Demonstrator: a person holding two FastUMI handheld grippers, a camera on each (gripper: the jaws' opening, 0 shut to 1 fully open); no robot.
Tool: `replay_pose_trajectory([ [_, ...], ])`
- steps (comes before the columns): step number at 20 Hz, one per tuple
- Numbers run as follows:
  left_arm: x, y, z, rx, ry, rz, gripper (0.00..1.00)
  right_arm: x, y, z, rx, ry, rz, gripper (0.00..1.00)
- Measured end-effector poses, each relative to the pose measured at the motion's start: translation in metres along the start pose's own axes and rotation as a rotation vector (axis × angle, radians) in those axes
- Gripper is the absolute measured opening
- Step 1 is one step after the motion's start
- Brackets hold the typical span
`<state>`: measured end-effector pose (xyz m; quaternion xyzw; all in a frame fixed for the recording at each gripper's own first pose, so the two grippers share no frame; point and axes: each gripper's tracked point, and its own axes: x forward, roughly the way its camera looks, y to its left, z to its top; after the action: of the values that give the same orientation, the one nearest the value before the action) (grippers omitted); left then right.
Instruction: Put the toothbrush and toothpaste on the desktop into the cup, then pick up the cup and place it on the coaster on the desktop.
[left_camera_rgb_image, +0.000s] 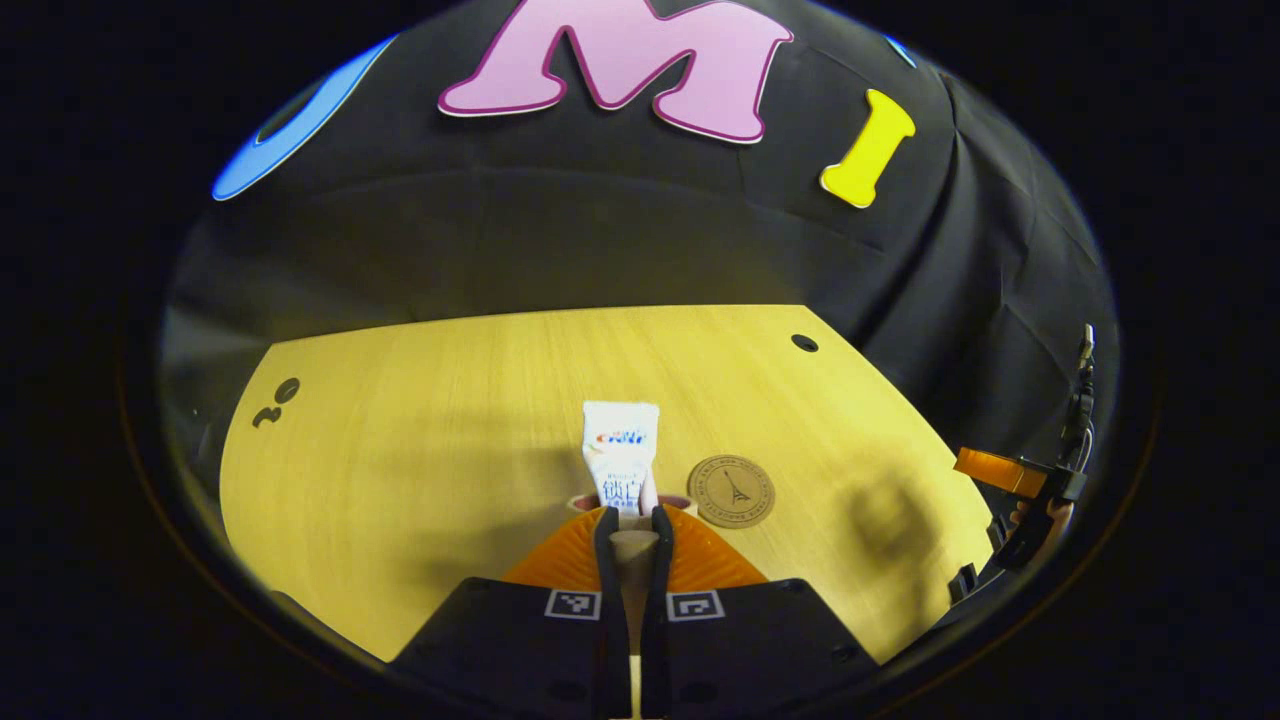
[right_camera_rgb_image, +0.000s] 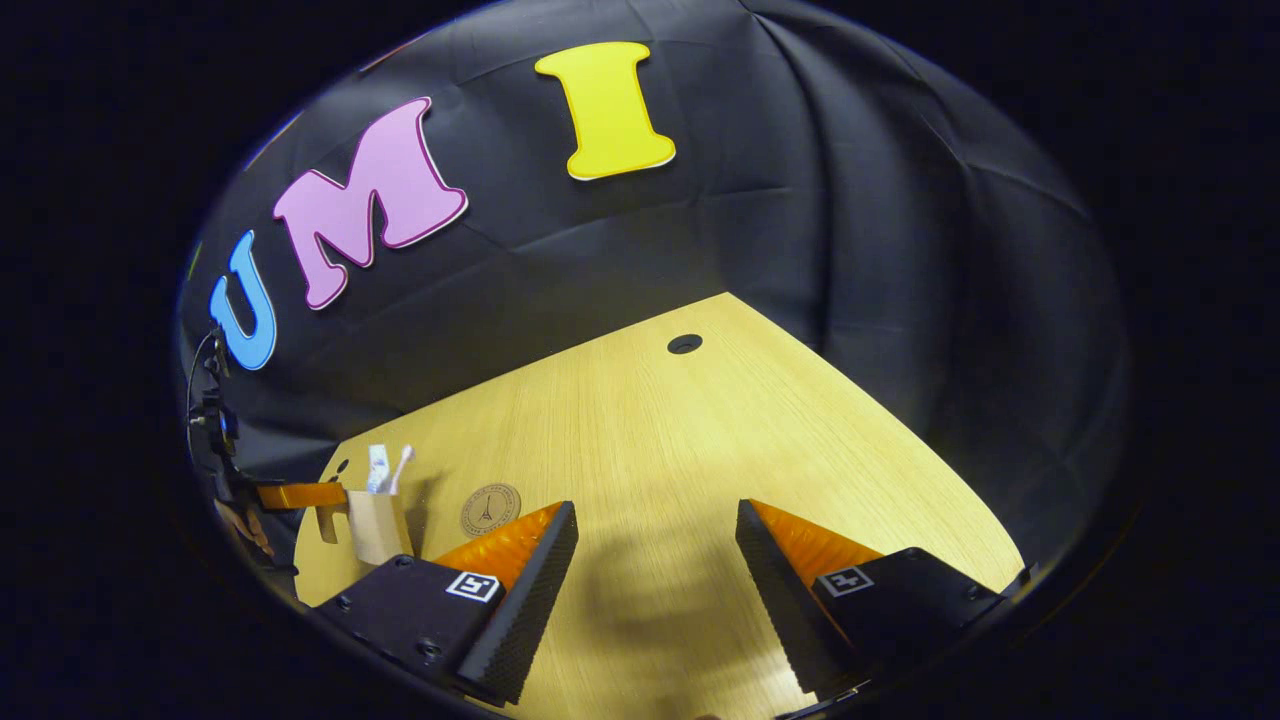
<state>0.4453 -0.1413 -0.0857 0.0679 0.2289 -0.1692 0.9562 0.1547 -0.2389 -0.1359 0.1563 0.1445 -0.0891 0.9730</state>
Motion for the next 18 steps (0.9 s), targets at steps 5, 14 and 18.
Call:
replay_pose_trajectory([
  [5,0.002,-0.013,0.007,0.001,-0.021,-0.013,0.09,0.002,0.005,-0.006,0.004,0.023,0.018,0.98],
  [14,0.000,-0.017,0.034,-0.051,-0.106,-0.020,0.09,0.009,0.018,-0.013,-0.005,0.061,0.060,0.98],
  [18,0.015,-0.038,0.059,-0.033,-0.160,-0.053,0.09,0.008,0.016,-0.016,-0.021,0.074,0.066,0.98],
])
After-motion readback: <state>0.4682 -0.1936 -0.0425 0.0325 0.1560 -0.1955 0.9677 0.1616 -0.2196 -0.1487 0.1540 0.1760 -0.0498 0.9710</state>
